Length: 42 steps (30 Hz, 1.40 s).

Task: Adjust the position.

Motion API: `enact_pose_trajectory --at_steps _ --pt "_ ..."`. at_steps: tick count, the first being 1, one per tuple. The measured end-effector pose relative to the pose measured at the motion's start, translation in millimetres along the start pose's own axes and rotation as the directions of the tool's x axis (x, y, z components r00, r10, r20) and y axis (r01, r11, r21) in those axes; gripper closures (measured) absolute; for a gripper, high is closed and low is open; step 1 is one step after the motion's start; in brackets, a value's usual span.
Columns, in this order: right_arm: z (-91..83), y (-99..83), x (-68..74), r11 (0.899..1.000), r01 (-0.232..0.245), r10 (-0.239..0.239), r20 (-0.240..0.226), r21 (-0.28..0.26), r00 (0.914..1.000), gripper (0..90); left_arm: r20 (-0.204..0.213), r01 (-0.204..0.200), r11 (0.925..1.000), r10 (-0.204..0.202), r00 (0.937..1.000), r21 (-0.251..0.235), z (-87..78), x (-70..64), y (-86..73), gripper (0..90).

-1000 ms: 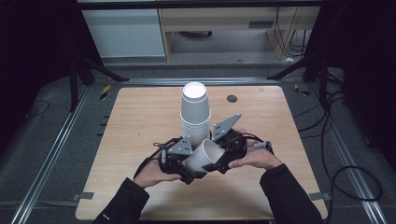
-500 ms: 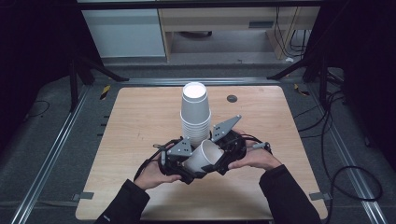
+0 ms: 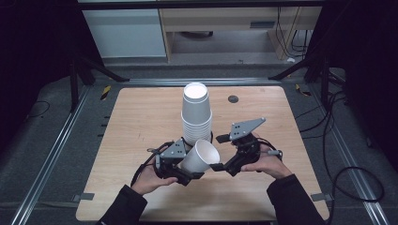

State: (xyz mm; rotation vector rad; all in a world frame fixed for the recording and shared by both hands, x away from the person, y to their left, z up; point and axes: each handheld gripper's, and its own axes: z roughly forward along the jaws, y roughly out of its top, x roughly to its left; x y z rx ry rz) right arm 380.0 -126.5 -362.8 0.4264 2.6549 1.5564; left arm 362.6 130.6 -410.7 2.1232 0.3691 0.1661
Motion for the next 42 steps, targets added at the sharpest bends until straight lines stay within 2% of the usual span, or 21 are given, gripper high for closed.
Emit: enact_pose_trajectory --at_steps 10,11,16,26,42 --pt "11.5 -17.6 2.8 0.997 -0.074 0.073 -0.028 -0.031 0.9969 1.7 -0.008 0.008 0.9985 -0.009 0.9999 -0.055 7.1 -12.9 -2.3 22.1" --pt "12.6 -18.1 2.6 0.996 -0.08 0.079 -0.034 -0.032 0.9963 1.7 0.001 0.009 0.9986 -0.009 1.0 -0.052 7.8 -12.9 -2.2 22.1" --pt "19.9 -19.4 2.2 0.994 -0.101 0.099 -0.057 -0.045 0.9935 2.0 -0.01 0.004 0.9987 -0.005 0.9999 -0.051 12.1 -15.0 -2.9 22.2" --pt "30.9 -19.4 2.8 0.994 -0.1 0.097 -0.066 -0.049 0.9931 4.3 -0.006 -0.01 0.9989 0.01 0.9999 -0.045 14.6 -17.4 -2.1 22.4" --pt "26.8 -17.8 4.6 0.995 -0.089 0.086 -0.044 -0.05 0.9953 9.9 0.002 -0.004 0.9984 0.005 1.0 -0.057 14.1 -17.2 -1.4 21.3"
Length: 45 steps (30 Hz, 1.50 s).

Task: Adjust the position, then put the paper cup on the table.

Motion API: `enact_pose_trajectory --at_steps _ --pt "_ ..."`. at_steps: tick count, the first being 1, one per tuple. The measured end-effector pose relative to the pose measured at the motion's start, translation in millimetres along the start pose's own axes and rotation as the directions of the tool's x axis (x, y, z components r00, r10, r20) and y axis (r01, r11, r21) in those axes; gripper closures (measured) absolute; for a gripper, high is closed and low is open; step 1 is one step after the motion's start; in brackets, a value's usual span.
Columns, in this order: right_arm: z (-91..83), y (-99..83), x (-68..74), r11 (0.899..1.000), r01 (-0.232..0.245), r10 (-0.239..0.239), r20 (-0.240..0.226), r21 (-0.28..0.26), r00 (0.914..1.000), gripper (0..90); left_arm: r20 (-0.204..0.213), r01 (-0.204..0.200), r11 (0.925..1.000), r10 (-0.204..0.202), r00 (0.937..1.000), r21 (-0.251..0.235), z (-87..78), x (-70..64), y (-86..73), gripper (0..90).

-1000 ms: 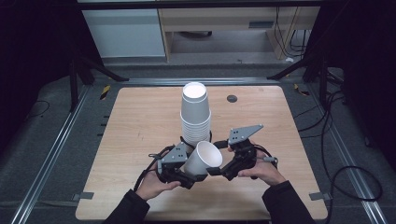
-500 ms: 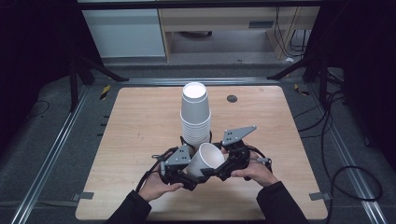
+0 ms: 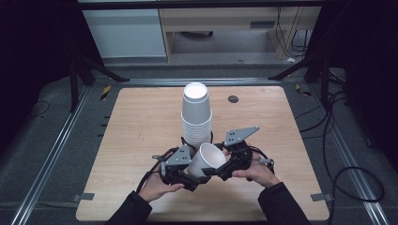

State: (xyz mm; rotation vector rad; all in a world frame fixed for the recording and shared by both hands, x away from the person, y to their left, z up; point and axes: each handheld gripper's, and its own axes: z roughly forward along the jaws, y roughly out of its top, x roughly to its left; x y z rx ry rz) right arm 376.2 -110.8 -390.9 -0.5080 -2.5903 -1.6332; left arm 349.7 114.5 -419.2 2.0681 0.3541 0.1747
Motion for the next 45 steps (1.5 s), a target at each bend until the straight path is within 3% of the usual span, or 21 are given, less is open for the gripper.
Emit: enact_pose_trajectory --at_steps 8,15,21,25,30,33,34,35,38,41,42,45 --pt "-10.3 5.0 0.5 1.0 0.01 -0.01 0.018 -0.018 0.9998 9.9 -0.026 0.021 0.9994 -0.02 0.9995 0.028 -2.6 2.1 -5.8 17.6" --pt "-31.6 9.8 -2.2 0.999 0.013 -0.01 0.073 -0.046 0.9973 9.6 -0.07 0.052 0.997 -0.048 0.9964 0.057 -14.3 6.3 -17.3 15.8" --pt "-47.2 7.6 -7.2 1.0 0.0 0.001 0.157 -0.01 0.9876 9.9 -0.133 0.121 0.9917 -0.114 0.9846 0.045 -33.2 15.4 -33.5 16.5" --pt "-62.2 5.2 -16.5 1.0 -0.025 0.026 0.235 -0.007 0.9716 10.0 -0.192 0.177 0.9841 -0.17 0.9666 0.019 -50.1 24.6 -42.1 17.2" --pt "-79.2 5.0 -29.1 0.998 -0.06 0.053 0.358 0.007 0.9321 9.9 -0.272 0.24 0.9707 -0.227 0.935 0.013 -65.3 35.0 -54.1 17.4" --pt "-89.4 5.9 -37.0 0.997 -0.081 0.073 0.428 0.002 0.9011 9.9 -0.323 0.273 0.9619 -0.254 0.9115 0.014 -71.3 42.8 -62.7 17.4" --pt "-91.8 6.2 -38.7 0.996 -0.085 0.075 0.439 0.003 0.8956 9.9 -0.345 0.285 0.9584 -0.262 0.9014 0.018 -72.9 45.5 -65.4 17.4" --pt "-94.6 6.5 -40.7 0.996 -0.087 0.077 0.461 0.0 0.8842 9.8 -0.369 0.295 0.9552 -0.267 0.8901 0.02 -74.7 48.3 -68.4 17.5" --pt "-102.3 6.8 -47.3 0.995 -0.101 0.088 0.524 -0.005 0.8471 9.7 -0.391 0.327 0.9448 -0.297 0.8712 0.011 -77.8 54.1 -74.4 17.5" --pt "-108.3 5.1 -56.7 0.992 -0.124 0.108 0.57 -0.012 0.8148 9.7 -0.412 0.353 0.9356 -0.315 0.855 0.016 -79.0 59.1 -80.2 17.4" --pt "-109.9 3.8 -60.7 0.992 -0.129 0.111 0.583 -0.011 0.8051 9.7 -0.413 0.358 0.9336 -0.321 0.8524 0.014 -79.0 60.2 -81.5 17.6" --pt "-110.6 0.7 -68.1 0.989 -0.145 0.116 0.61 -0.002 0.7841 9.7 -0.424 0.372 0.9282 -0.331 0.8431 0.014 -80.7 63.1 -85.0 17.5"
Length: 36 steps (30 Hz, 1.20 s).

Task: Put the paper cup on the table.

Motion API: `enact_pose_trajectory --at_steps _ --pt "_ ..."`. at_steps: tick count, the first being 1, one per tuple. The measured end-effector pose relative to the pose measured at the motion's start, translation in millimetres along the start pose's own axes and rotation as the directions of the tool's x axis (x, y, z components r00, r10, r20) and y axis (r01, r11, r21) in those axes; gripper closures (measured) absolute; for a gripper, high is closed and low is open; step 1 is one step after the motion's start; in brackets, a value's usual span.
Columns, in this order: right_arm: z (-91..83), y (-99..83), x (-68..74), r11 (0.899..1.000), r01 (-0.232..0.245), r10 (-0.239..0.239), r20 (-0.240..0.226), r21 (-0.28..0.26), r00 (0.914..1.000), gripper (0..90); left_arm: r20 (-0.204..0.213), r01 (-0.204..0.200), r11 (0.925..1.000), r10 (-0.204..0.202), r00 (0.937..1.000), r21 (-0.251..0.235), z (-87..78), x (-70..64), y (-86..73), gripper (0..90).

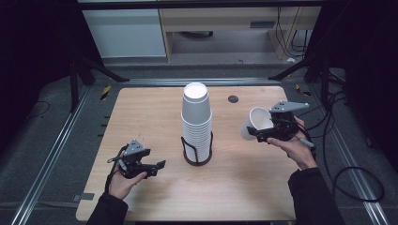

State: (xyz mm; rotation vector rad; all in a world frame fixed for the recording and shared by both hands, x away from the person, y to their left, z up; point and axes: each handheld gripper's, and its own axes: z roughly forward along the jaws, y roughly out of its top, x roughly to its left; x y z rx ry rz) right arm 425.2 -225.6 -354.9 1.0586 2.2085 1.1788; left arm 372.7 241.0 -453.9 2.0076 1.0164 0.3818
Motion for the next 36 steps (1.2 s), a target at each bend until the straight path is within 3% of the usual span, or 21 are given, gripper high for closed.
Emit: enact_pose_trajectory --at_steps 6,9,16,30,36 --pt "10.5 -3.0 -10.2 0.998 -0.022 0.017 0.096 0.053 0.9952 9.6 -0.028 0.014 0.9999 -0.014 0.9995 0.002 -1.8 5.0 -0.7 17.7" --pt "12.2 -5.1 -18.0 0.996 -0.051 0.04 0.15 0.075 0.9879 9.5 -0.042 0.022 0.9998 -0.022 0.9989 0.001 -3.3 8.3 -0.9 17.7" --pt "20.1 -12.7 -33.4 0.986 -0.092 0.058 0.228 0.14 0.9719 9.2 -0.069 0.038 0.9992 -0.038 0.9969 0.007 -3.0 14.8 -3.4 17.7" --pt "40.9 -44.9 -49.2 0.959 -0.166 0.098 0.279 0.23 0.9552 8.9 -0.085 0.024 0.9997 -0.024 0.9961 0.005 -6.1 13.7 -4.3 17.6" --pt "45.2 -50.0 -50.9 0.954 -0.168 0.089 0.299 0.247 0.9499 8.9 -0.089 0.02 0.9998 -0.02 0.9958 0.004 -6.4 13.1 -4.2 17.5"
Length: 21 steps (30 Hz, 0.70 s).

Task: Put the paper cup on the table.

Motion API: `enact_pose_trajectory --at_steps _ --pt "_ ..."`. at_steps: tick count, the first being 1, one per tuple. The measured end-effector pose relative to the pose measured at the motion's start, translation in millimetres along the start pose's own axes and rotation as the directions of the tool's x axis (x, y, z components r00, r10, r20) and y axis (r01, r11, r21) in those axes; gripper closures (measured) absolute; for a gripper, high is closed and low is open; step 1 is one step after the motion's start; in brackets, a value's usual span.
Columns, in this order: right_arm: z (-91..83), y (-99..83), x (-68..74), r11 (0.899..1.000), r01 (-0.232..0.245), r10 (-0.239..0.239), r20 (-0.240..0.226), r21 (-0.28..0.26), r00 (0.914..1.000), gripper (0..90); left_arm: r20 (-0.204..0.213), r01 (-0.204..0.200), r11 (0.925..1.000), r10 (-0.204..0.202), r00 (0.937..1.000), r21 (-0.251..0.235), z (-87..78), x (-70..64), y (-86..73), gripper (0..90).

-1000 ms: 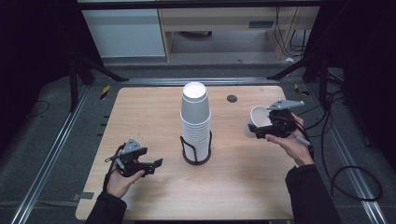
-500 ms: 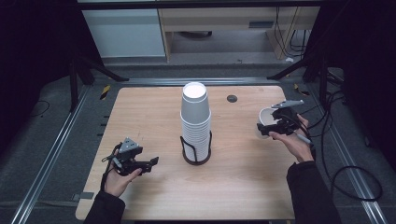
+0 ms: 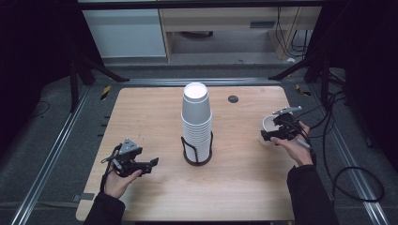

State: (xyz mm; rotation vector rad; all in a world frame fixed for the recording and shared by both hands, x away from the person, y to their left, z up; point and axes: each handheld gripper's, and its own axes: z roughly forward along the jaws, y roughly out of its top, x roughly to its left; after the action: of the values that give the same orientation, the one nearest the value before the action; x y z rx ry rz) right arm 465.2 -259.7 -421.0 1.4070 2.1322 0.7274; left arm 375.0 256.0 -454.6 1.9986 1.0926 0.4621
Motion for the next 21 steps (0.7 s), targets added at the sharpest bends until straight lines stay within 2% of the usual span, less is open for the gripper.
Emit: enact_pose_trajectory --at_steps 6,21 --pt "6.7 -5.7 -0.4 1.0 -0.011 0.011 0.003 0.013 0.9999 8.9 -0.004 0.002 1.0 -0.002 1.0 -0.001 -0.9 1.2 -0.1 17.6" --pt "16.8 -7.2 6.7 0.998 0.019 -0.019 0.001 0.052 0.9998 8.2 -0.003 0.002 1.0 -0.002 1.0 0.002 -1.1 2.3 -0.7 17.7"
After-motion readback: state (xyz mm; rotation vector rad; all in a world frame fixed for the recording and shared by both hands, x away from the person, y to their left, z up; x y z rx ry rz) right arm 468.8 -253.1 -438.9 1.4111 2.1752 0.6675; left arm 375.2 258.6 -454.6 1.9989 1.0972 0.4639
